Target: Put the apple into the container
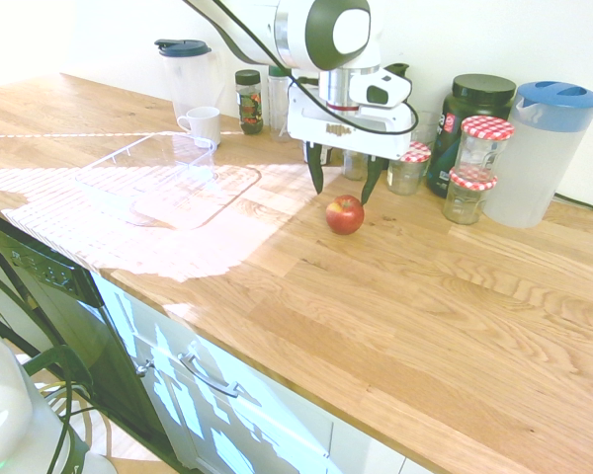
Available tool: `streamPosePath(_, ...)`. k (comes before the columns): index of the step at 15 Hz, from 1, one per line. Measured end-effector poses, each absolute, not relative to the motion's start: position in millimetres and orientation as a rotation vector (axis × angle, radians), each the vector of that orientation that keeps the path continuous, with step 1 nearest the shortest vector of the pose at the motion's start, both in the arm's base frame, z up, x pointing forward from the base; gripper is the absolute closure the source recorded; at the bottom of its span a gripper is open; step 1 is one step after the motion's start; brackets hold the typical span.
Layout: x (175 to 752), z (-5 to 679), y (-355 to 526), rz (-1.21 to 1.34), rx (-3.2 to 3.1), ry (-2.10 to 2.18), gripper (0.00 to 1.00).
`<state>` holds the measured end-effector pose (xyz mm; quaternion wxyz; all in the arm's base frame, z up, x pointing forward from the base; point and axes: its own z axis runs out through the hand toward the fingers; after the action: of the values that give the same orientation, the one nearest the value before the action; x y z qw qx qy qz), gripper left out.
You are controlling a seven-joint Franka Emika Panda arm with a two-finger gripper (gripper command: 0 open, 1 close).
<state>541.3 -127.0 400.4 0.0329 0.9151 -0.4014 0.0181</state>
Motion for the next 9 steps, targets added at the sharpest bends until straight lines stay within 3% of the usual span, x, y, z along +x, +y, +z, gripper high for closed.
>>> streamPosePath(2, 543, 384, -133, 0.026, 2.808, -1.239, 0.00)
streamPosePath(3, 544, 377, -134, 0.008, 2.807, -1.234, 1.00)
streamPosePath(9, 549, 365, -132, -0.010, 2.832, -1.200, 1.00)
